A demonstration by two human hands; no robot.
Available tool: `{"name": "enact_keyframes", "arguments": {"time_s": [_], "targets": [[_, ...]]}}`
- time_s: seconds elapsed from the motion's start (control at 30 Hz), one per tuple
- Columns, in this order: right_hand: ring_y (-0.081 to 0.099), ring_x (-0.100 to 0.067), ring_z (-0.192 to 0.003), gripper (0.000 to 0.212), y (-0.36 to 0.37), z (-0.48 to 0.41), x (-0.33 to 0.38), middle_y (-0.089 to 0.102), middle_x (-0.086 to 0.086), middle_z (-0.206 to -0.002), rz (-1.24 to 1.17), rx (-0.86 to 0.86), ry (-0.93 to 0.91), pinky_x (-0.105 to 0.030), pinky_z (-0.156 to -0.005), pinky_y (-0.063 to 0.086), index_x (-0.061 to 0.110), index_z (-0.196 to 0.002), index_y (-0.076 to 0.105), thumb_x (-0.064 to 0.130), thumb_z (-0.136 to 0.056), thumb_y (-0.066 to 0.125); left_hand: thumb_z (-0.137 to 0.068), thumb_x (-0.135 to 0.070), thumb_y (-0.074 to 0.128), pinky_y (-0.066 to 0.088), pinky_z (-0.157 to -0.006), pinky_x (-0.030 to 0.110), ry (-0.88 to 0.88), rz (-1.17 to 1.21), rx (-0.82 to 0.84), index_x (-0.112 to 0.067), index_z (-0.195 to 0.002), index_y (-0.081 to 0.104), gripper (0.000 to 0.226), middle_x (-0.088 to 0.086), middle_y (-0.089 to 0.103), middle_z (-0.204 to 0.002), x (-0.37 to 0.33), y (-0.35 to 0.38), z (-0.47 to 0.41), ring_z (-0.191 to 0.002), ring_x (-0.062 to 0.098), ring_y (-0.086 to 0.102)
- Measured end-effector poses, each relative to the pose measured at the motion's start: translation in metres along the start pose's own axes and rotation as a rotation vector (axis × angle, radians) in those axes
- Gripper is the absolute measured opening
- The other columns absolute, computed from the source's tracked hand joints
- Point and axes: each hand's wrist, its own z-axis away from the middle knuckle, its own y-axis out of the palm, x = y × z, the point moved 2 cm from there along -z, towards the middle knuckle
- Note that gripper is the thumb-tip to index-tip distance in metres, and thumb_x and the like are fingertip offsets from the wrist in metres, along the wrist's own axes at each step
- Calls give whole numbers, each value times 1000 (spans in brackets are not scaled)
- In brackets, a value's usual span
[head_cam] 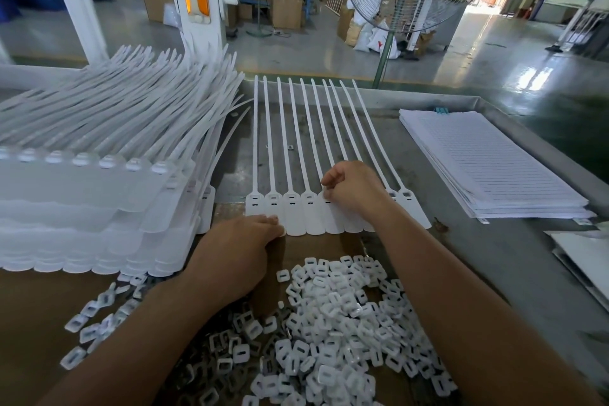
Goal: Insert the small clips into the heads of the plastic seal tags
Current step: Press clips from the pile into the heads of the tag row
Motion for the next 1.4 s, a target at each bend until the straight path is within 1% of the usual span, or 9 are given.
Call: {"name": "enact_keyframes", "arguments": {"time_s": [0.27, 0.43, 0.57, 0.67, 0.83, 0.97, 1.13, 1.33, 1.4], "targets": [[54, -10, -89, 23, 0, -3, -1, 56, 11, -90, 16, -7, 20, -28, -75, 45, 32, -68, 56, 15, -80, 66, -89, -8, 41, 27, -104, 20, -1, 11, -16, -34, -131, 46, 50, -17, 40, -140, -1, -2, 0, -128, 3, 38], [55, -10, -92, 11, 0, 5, -4, 63, 6, -102, -1, -12, -55, -25, -78, 43, 26, -93, 62, 17, -88, 59, -88, -7, 41, 25, -106, 20, -1, 0, -10, -34, -132, 44, 52, -16, 37, -142, -1, -2, 0, -130, 3, 35], [53, -5, -93, 23, -12, 17, 0, 62, 7, -104, -27, 104, -88, -21, -81, 40, 19, -111, 63, 17, -87, 60, -88, -7, 39, 20, -108, 20, -2, 1, 5, -34, -134, 42, 53, -16, 34, -144, -1, -1, -1, -132, 1, 30], [53, 3, -81, 14, -25, 36, 3, 57, 19, -88, -18, 172, -162, -14, -70, 39, 24, -99, 64, 19, -86, 63, -87, -6, 39, 18, -108, 19, -6, 14, 8, -32, -134, 43, 53, -14, 35, -144, 0, 1, -1, -132, 1, 29], [56, 3, -75, 12, -34, 67, 6, 62, 17, -79, 97, 367, -209, -11, -65, 39, 31, -77, 63, 22, -81, 68, -87, -6, 38, 16, -109, 19, -35, 24, 32, -32, -135, 40, 55, -16, 32, -145, 2, 2, -3, -133, 0, 26], [55, 3, -73, 14, -30, 78, 5, 61, 17, -75, 156, 462, -168, -13, -67, 42, 31, -74, 62, 22, -78, 71, -89, -7, 37, 16, -109, 20, -44, 21, 48, -33, -136, 38, 54, -17, 31, -145, 0, 0, -2, -134, 0, 25], [49, 5, -68, 14, -27, 80, 7, 53, 20, -70, 253, 460, -184, -11, -61, 37, 28, -75, 60, 21, -79, 71, -89, -5, 37, 15, -110, 21, -58, 29, 66, -34, -137, 37, 56, -17, 30, -146, -1, -1, -2, -134, 0, 23], [50, 2, -72, 18, -29, 83, 7, 55, 17, -75, 232, 496, -193, -14, -63, 39, 29, -72, 56, 20, -82, 68, -88, -4, 38, 16, -110, 21, -56, 27, 68, -33, -137, 37, 56, -17, 30, -146, -1, -1, -3, -134, 0, 23], [54, -1, -76, 19, -32, 84, 6, 57, 14, -78, 171, 507, -187, -19, -70, 46, 29, -72, 55, 18, -82, 68, -89, -4, 38, 15, -110, 21, -57, 27, 67, -33, -137, 37, 56, -17, 29, -146, 0, -1, -3, -134, 0, 23]]}}
